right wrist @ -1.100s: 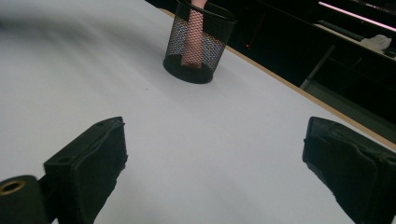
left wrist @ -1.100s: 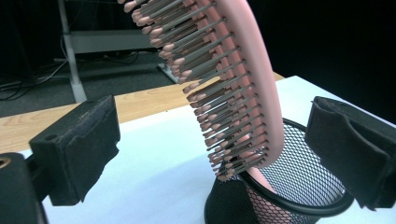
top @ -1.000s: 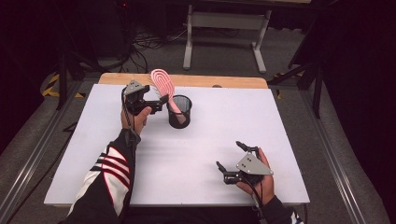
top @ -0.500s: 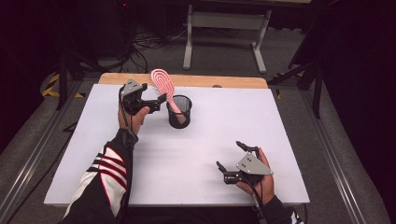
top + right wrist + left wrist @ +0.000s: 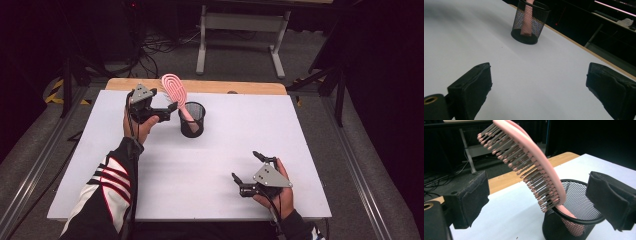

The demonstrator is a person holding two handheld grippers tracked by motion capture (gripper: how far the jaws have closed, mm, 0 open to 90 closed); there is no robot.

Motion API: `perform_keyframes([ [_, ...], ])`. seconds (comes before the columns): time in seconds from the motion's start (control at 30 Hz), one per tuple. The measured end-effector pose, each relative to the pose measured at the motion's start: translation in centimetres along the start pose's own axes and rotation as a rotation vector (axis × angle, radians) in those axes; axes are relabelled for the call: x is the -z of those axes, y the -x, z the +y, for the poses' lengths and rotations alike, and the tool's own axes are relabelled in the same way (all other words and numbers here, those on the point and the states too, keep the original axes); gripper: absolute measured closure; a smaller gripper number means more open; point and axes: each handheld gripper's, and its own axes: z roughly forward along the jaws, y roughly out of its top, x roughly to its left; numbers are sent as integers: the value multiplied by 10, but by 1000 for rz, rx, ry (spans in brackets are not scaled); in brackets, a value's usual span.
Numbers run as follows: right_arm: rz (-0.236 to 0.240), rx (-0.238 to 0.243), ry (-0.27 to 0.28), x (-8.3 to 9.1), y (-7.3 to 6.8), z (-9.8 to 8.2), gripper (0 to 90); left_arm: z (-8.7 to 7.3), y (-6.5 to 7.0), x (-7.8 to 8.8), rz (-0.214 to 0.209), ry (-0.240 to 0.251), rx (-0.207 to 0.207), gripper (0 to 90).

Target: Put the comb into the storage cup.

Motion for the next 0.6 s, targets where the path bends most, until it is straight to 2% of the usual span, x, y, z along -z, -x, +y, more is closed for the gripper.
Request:
perform_keyframes([
  [0.43, 0, -1, 1, 0, 0, 0, 69, 5, 6, 5, -11, -2, -46, 63],
  [0.6, 0, 0, 3, 0, 0, 0, 69, 6, 7, 7, -19, 1, -49, 63],
])
